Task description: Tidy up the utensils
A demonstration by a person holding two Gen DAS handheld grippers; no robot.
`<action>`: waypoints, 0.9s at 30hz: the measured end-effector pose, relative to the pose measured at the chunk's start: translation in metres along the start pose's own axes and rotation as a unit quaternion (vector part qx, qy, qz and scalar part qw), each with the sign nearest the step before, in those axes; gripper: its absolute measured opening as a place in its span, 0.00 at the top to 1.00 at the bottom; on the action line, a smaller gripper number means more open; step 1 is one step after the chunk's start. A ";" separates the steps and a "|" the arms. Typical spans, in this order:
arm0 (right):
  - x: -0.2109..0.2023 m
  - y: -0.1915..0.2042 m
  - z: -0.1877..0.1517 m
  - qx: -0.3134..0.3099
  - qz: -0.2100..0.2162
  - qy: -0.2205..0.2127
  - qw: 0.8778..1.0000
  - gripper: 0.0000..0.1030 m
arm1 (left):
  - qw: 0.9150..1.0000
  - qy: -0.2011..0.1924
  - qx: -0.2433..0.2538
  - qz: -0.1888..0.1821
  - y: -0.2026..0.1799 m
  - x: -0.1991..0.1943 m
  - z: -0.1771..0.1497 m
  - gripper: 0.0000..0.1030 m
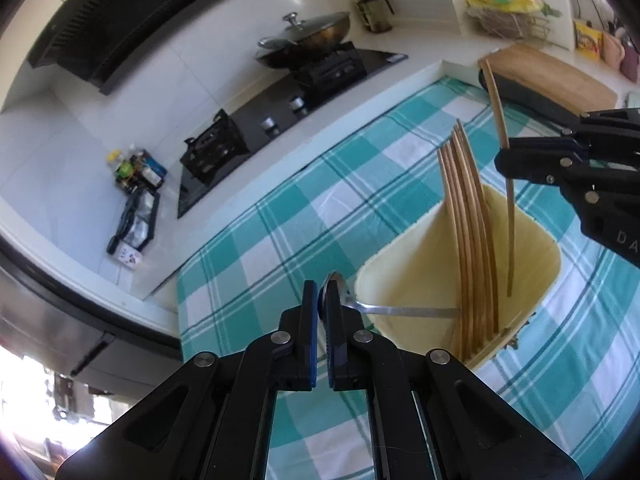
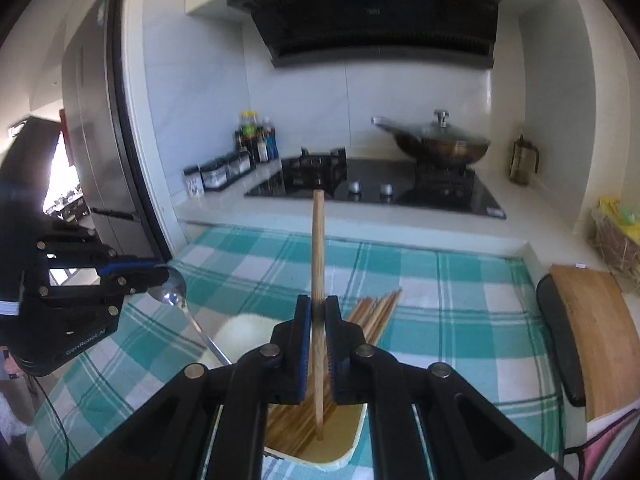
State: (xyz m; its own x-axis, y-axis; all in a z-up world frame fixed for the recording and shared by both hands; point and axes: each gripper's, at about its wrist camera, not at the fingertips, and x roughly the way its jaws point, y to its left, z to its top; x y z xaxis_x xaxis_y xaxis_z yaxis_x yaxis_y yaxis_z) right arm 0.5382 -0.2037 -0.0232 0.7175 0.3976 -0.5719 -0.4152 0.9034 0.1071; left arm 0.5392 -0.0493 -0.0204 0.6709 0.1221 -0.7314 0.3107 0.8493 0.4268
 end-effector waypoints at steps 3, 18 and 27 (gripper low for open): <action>0.030 -0.011 -0.015 0.024 -0.006 0.054 0.998 0.93 | 1.000 0.008 -0.004 -0.017 -0.004 0.021 0.005 0.98; -0.089 -0.023 -0.024 0.060 -0.009 -0.047 0.997 0.44 | 0.975 -0.112 -0.174 -0.075 0.045 -0.083 -0.057 0.23; -0.179 0.021 -0.099 0.065 -0.037 -0.061 0.995 0.19 | 0.921 -0.189 -0.320 -0.116 -0.017 -0.189 -0.178 0.00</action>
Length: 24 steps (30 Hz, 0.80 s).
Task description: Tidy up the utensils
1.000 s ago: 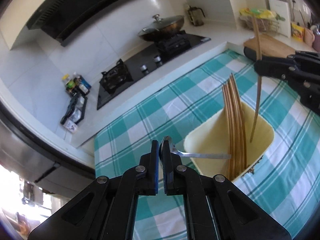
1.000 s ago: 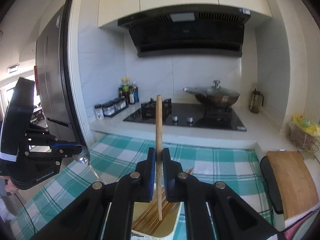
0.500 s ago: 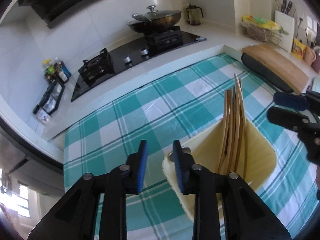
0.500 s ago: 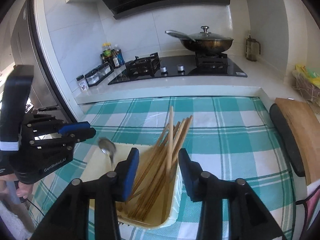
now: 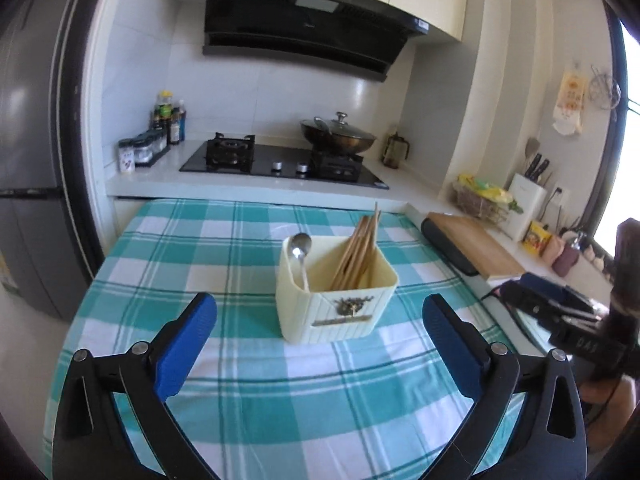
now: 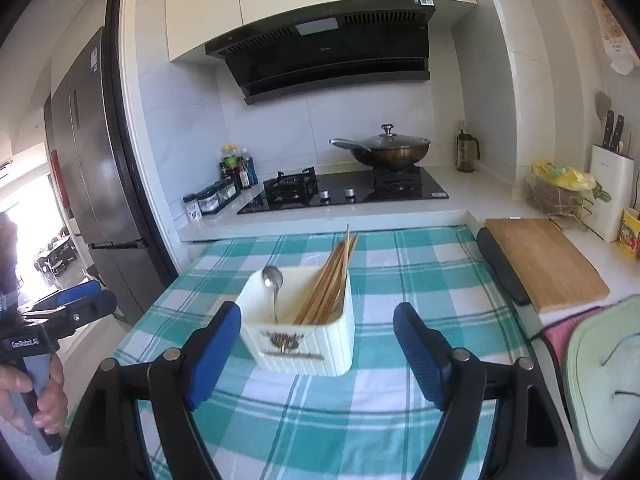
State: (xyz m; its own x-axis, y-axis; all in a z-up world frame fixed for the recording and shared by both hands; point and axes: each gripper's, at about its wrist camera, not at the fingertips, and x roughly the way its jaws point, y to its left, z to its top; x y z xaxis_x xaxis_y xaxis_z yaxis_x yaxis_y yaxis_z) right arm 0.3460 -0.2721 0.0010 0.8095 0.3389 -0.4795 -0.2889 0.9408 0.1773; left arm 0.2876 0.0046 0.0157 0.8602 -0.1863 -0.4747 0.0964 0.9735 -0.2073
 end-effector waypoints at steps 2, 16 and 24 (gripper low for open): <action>-0.011 0.009 -0.019 -0.009 -0.008 0.019 1.000 0.12 | 1.000 0.019 0.009 0.018 -0.012 -0.008 -0.016 0.00; -0.072 0.047 -0.042 -0.044 -0.063 -0.015 0.997 0.01 | 0.992 0.005 0.056 0.113 -0.039 -0.049 -0.031 0.00; -0.082 0.058 -0.045 -0.058 -0.062 -0.023 0.996 0.01 | 0.990 -0.005 0.056 0.128 -0.041 -0.059 -0.032 0.00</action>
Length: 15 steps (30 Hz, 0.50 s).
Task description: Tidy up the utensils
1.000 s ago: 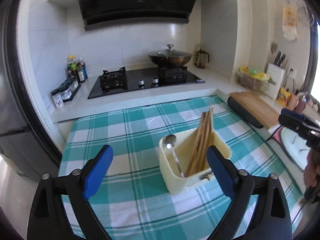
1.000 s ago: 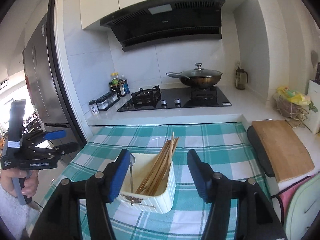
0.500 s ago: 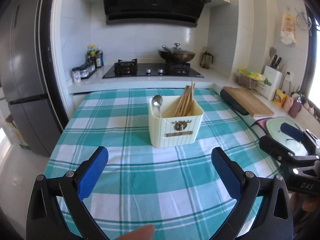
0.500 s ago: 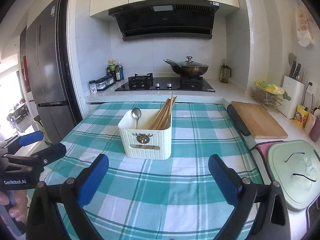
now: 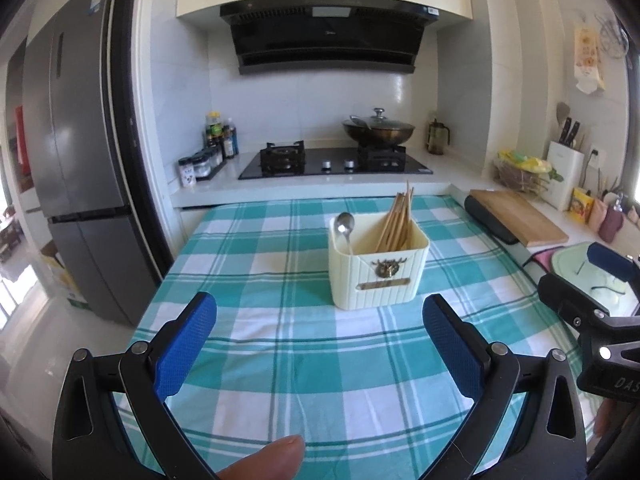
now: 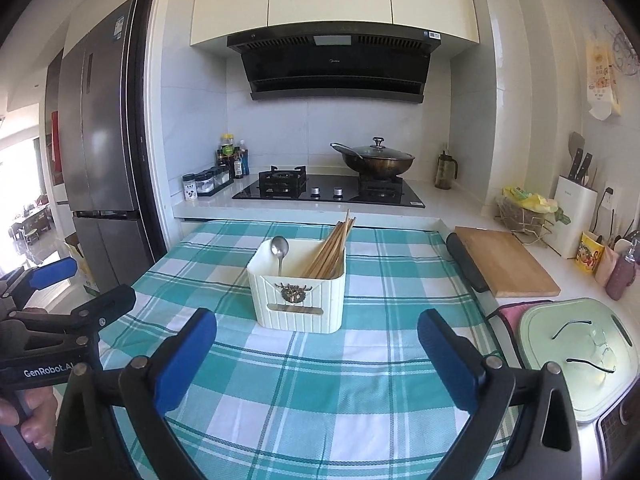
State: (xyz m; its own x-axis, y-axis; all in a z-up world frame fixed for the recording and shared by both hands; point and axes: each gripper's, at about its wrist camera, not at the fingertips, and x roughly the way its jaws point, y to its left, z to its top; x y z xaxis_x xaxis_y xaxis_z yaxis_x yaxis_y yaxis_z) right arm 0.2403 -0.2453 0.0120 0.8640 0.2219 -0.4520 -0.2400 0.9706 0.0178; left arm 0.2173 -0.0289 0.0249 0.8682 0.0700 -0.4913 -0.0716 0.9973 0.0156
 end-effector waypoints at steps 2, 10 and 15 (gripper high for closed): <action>-0.003 0.001 0.000 -0.004 -0.002 -0.004 1.000 0.01 | 1.000 -0.005 0.002 0.005 -0.001 -0.003 0.000 0.00; -0.011 0.003 0.003 -0.006 -0.001 -0.013 1.000 0.01 | 1.000 -0.010 -0.005 0.003 -0.001 -0.009 0.001 0.00; -0.014 0.008 0.003 -0.011 0.002 -0.015 1.000 0.01 | 1.000 -0.010 -0.013 -0.001 0.003 -0.010 0.002 0.00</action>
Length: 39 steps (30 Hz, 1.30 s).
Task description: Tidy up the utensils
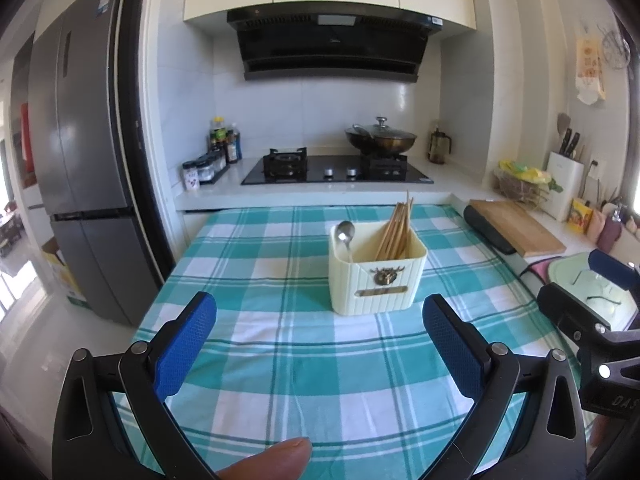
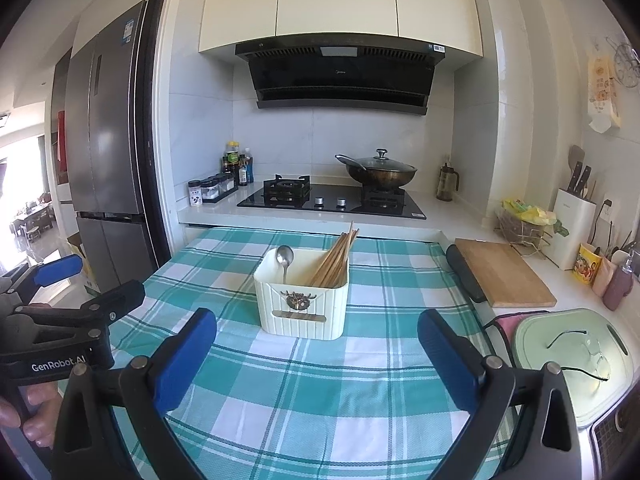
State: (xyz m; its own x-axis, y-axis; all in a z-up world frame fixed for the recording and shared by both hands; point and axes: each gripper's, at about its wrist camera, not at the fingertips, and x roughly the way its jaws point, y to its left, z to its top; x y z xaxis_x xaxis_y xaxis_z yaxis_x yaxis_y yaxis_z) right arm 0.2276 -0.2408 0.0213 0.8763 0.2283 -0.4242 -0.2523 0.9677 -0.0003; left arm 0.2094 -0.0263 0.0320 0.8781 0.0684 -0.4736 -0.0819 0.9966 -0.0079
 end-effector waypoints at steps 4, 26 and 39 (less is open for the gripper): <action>-0.003 0.002 0.000 -0.003 0.001 -0.002 1.000 0.01 | 1.000 0.001 0.002 0.005 0.000 0.000 -0.001 0.00; -0.012 0.007 0.003 -0.010 0.004 -0.009 1.000 0.01 | 1.000 -0.001 0.002 0.003 -0.003 -0.003 -0.001 0.00; -0.015 0.007 0.004 -0.009 0.004 -0.012 1.000 0.01 | 1.000 -0.002 0.001 0.004 -0.001 -0.006 0.000 0.00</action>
State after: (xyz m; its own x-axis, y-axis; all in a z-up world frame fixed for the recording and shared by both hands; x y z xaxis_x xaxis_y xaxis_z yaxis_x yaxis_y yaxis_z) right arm 0.2148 -0.2365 0.0316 0.8841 0.2384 -0.4020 -0.2664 0.9637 -0.0145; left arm 0.2041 -0.0276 0.0349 0.8790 0.0760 -0.4707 -0.0876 0.9962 -0.0027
